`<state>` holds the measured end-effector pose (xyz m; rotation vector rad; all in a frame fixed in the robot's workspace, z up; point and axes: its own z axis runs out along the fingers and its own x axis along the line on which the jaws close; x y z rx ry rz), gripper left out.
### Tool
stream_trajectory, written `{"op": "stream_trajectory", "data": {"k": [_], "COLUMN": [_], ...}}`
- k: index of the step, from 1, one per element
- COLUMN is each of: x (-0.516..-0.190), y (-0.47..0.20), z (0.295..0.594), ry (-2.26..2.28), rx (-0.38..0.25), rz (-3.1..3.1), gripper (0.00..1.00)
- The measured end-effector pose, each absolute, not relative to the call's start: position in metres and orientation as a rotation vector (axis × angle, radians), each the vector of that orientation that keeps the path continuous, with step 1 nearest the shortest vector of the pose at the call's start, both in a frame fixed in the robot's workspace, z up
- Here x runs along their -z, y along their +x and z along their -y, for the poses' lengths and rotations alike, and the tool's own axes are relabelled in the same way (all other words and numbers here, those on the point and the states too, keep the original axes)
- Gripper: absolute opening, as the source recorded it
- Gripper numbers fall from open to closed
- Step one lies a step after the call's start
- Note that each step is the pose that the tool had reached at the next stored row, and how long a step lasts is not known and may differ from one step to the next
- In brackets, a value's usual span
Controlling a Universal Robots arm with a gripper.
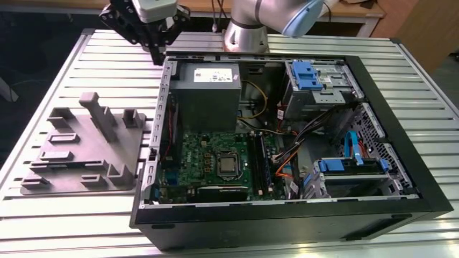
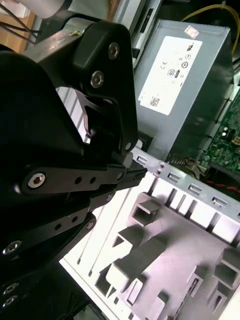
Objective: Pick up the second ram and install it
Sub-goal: 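Reach for the second ram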
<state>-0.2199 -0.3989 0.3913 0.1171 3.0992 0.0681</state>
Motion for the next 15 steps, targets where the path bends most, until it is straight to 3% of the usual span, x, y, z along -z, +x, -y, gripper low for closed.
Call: {"op": "stream_trajectory", "data": {"k": [15], "x": [-0.390], "y": [-0.253], "z": [0.399], "ry": [0.117], "rx": [-0.068], "rz": [-3.096], "gripper": [0.10]}}
